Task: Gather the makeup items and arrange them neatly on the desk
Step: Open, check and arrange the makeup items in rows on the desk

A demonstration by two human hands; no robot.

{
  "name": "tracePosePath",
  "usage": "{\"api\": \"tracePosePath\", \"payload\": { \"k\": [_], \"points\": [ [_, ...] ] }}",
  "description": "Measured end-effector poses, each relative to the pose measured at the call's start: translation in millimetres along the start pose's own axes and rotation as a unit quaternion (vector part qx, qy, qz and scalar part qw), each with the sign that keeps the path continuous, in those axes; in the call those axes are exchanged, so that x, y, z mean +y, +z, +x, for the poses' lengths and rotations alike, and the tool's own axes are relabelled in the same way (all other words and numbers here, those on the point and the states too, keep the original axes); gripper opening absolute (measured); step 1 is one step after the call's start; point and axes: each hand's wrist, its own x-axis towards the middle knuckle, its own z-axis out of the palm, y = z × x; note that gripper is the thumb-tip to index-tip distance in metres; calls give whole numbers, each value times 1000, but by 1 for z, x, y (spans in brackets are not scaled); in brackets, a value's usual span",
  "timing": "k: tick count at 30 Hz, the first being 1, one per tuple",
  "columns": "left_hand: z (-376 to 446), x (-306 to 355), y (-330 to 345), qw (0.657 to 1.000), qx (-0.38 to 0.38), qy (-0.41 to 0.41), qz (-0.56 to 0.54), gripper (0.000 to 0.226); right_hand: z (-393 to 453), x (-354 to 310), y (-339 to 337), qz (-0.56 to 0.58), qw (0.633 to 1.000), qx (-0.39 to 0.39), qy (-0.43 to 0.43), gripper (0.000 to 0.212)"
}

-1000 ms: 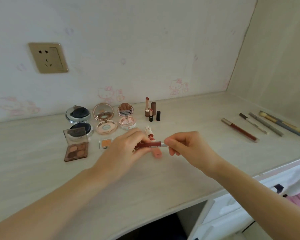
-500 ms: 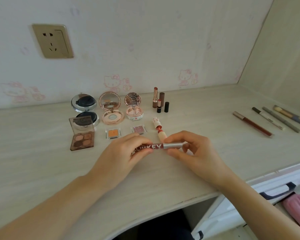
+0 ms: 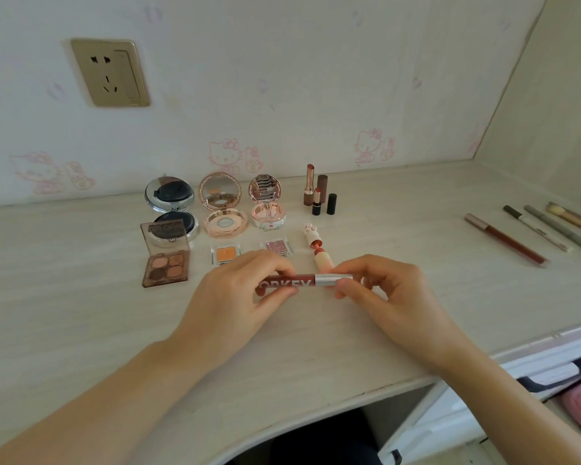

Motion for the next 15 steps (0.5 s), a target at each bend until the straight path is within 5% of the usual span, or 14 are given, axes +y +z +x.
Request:
{"api": "tracePosePath", "payload": {
  "k": [7,10,15],
  "points": [
    [0,2,0,1000,-9,16,0,23,-2,-8,-1,54,998,3,34,17],
    [0,2,0,1000,-11,24,8,24,-2,-10,-1,34,999,-15,37,36],
    [-1,-2,0,1000,-12,24,4,23,-1,-3,1,18,1000,2,20,11]
  ]
}}
